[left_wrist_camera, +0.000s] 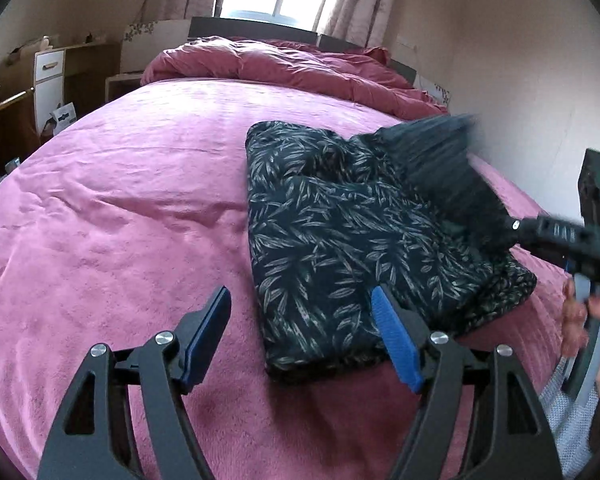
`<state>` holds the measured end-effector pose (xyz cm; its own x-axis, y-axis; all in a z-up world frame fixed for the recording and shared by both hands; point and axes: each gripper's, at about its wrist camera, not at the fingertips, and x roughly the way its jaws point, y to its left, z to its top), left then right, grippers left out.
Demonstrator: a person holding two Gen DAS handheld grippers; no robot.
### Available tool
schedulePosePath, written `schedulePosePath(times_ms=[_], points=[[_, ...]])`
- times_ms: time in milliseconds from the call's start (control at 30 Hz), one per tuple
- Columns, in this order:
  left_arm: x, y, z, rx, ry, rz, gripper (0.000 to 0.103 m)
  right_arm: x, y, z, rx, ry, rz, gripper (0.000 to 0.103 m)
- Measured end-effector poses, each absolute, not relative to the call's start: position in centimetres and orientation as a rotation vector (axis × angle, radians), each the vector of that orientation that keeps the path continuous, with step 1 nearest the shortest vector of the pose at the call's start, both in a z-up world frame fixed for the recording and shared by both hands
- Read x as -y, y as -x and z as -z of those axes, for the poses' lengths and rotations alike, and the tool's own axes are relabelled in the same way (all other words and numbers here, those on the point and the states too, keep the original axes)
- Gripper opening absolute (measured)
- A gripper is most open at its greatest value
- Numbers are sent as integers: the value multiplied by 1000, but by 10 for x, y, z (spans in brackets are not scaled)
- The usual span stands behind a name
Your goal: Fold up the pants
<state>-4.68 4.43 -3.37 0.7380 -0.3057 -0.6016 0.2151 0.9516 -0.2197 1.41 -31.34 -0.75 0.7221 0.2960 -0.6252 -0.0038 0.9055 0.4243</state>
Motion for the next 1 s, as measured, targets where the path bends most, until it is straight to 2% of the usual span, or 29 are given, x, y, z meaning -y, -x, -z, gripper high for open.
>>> schedulePosePath(times_ms=[100, 133, 200, 267, 300, 333, 367, 400, 733, 767, 800, 833, 867, 1000], points=[[-38, 37, 36, -687, 137, 291, 74, 368, -17, 33, -797, -717, -94, 20], [-37, 36, 36, -684, 134, 286, 74, 378, -16, 38, -805, -752, -53, 17], [-38, 34, 36, -685, 144, 290, 74, 402, -8, 47, -765, -939, -93, 18], [-40, 35, 35, -680, 163, 294, 74, 414, 0, 44, -697, -1010, -135, 20], [-41, 35, 35, -674, 168, 298, 74, 416, 4, 41, -669, -1023, -155, 24], [-41, 34, 35, -669, 171, 303, 74, 418, 7, 37, -636, -1026, -191, 38], [-41, 36, 33, -656, 169, 315, 74, 416, 8, 33, -620, -1016, -223, 58], [-40, 37, 34, -650, 164, 327, 75, 410, 8, 29, -619, -990, -251, 65], [-26, 36, 35, -674, 50, 339, 78, 348, -28, 41, -863, -726, -334, 67], [-30, 33, 36, -684, 70, 333, 79, 345, -30, 39, -861, -707, -345, 58], [-33, 32, 36, -690, 91, 337, 79, 342, -31, 37, -853, -692, -361, 44], [-37, 31, 37, -700, 117, 341, 79, 336, -32, 35, -847, -672, -378, 21], [-37, 30, 38, -705, 130, 345, 79, 333, -33, 35, -849, -665, -399, 8], [-38, 33, 32, -678, 175, 367, 78, 326, -23, 11, -743, -565, -416, 7]])
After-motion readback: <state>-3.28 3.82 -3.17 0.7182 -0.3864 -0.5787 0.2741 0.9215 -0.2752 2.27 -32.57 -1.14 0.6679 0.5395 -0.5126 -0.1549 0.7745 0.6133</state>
